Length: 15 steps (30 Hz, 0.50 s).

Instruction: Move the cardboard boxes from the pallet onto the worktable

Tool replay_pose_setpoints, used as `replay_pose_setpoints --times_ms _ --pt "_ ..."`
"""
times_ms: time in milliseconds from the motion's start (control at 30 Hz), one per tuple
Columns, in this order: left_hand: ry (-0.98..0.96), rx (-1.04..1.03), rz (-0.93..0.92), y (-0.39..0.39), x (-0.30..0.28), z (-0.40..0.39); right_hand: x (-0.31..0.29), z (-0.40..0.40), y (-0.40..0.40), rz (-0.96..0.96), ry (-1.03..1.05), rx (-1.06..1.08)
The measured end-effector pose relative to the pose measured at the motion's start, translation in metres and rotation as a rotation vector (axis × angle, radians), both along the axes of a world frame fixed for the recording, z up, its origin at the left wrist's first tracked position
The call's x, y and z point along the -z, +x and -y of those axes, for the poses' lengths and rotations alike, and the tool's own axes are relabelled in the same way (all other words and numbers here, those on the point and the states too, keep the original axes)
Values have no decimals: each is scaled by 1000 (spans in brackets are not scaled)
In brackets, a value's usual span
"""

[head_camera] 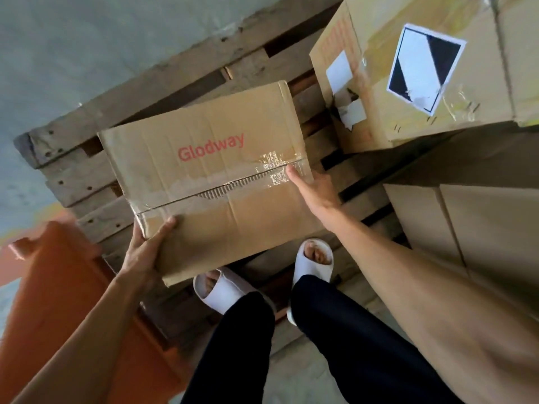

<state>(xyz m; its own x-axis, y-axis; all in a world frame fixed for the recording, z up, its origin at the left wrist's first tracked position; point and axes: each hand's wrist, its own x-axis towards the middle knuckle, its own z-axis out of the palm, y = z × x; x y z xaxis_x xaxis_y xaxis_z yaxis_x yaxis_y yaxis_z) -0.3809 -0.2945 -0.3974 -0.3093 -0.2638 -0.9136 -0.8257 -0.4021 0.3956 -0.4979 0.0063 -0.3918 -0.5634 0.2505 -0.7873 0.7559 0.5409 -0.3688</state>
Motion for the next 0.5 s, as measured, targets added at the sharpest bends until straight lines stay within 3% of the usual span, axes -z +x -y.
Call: replay_pose_setpoints --times_ms 67,200,367,500 --pt "14 13 -14 -2 1 -2 3 -3 -1 81 -118 57" --pt "12 36 -21 -11 -20 -2 -16 -7 -6 149 -217 -27" --pt "-36 46 -81 -21 -132 5 -120 -15 -11 80 -324 -101" --pt "-101 82 -120 -21 -257 10 -246 -16 -10 11 -402 -137"
